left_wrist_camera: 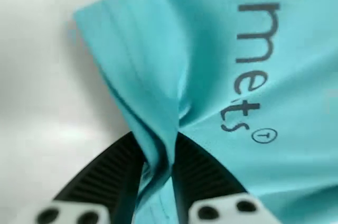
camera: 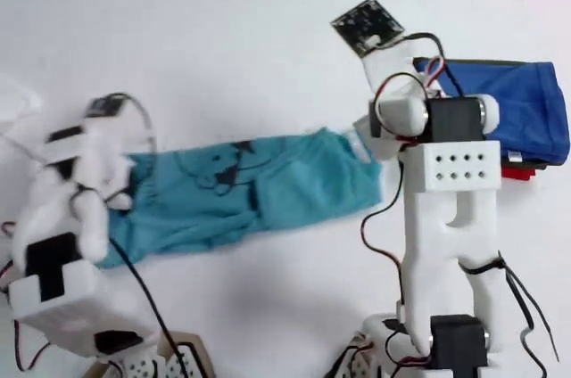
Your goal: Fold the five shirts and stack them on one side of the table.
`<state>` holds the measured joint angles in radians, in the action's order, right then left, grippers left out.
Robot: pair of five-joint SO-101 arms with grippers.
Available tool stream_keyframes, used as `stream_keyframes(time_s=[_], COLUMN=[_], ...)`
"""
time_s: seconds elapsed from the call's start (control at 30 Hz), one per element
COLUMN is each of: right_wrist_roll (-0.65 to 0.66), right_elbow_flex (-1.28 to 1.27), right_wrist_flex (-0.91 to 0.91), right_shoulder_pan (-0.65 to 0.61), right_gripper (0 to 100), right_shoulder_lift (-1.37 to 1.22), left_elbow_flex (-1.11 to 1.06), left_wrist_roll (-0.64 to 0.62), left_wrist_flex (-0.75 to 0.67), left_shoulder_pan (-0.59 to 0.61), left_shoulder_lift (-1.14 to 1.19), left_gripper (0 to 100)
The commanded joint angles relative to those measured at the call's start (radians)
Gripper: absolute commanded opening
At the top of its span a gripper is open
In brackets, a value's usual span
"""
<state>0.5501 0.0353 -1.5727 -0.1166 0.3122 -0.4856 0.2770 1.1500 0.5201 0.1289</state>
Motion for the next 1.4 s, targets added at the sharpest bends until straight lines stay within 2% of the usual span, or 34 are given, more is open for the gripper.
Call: stream_keyframes(time_s=[0.0, 0.13, 0.23, 0.37, 0.53, 0.67, 0.83, 0.93, 1.2, 1.37], right_wrist_roll=[0.008, 0.003, 0.003, 0.003, 0.005, 0.009, 0.04, 0.074, 0.071, 0.069], right_elbow_flex=[0.038, 0.037, -0.012, -0.17, -0.479, -0.784, -1.068, -1.197, -1.421, -1.428], right_wrist_flex=[-0.007, -0.021, -0.008, 0.062, 0.254, 0.409, 0.562, 0.639, 0.819, 0.862], right_shoulder_pan=[0.031, 0.03, 0.033, 0.068, 0.09, 0.117, 0.236, 0.306, 0.489, 0.522], right_gripper=[1.9, 1.9, 1.9, 2.0, 2.0, 1.9, 1.9, 1.9, 1.9, 1.9], right_shoulder_lift=[0.047, 0.048, 0.048, 0.056, 0.176, 0.278, 0.395, 0.458, 0.527, 0.529], left_elbow_flex=[0.107, 0.196, 0.228, 0.232, 0.257, 0.321, 0.456, 0.538, 0.575, 0.575], left_wrist_roll=[0.066, 0.137, 0.166, 0.169, 0.164, 0.164, 0.161, 0.112, -0.021, -0.103], left_wrist_flex=[0.064, 0.144, 0.206, 0.264, 0.354, 0.466, 0.578, 0.624, 0.626, 0.583], left_shoulder_pan=[0.144, 0.245, 0.272, 0.244, 0.163, 0.048, -0.146, -0.284, -0.644, -0.802], left_shoulder_lift=[-0.005, -0.003, -0.003, -0.008, -0.037, -0.114, -0.198, -0.207, -0.207, -0.206], left_gripper=[3, 3, 3, 3, 3, 3, 3, 3, 3, 3])
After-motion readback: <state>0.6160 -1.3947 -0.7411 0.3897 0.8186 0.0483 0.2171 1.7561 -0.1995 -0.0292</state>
